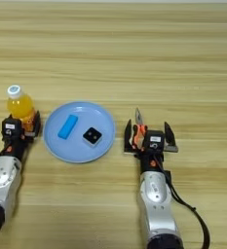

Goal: Move the objects on the table

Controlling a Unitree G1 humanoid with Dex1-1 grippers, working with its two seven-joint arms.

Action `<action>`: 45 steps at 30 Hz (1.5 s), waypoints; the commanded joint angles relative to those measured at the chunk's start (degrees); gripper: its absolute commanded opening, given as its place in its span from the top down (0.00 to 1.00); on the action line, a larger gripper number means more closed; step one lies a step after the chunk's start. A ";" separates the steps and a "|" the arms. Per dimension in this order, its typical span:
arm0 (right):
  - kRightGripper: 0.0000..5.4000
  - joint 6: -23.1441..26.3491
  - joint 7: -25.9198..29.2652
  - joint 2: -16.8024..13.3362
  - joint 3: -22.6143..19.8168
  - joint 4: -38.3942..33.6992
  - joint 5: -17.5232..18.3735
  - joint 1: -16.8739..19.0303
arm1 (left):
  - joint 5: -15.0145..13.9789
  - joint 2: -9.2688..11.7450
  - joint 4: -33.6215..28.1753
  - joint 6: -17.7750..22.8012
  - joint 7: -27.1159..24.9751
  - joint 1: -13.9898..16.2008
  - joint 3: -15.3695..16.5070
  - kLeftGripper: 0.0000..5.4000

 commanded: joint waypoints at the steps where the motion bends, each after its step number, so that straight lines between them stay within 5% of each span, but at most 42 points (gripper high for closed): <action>1: 0.00 -0.07 0.11 0.25 0.05 0.43 0.20 -0.87 | 0.51 -0.09 -1.56 0.51 -0.24 3.18 -0.49 0.37; 10: 0.00 -0.05 0.25 0.22 0.08 0.32 0.24 -0.96 | 0.84 0.71 -4.88 1.87 0.01 7.57 -0.12 0.37; 22: 0.00 -0.02 0.06 0.53 0.28 0.22 0.07 -0.83 | 2.87 -0.63 -7.82 4.24 -1.51 13.80 -4.87 0.37; 27: 0.00 -0.14 -0.13 0.68 0.27 0.48 -0.02 -0.89 | 2.55 -0.47 -7.54 4.46 -1.34 13.55 -5.30 0.37; 45: 0.00 -0.76 -0.32 0.68 -0.04 2.18 0.04 -2.08 | 2.62 0.28 -6.14 4.71 0.60 11.29 -4.95 0.00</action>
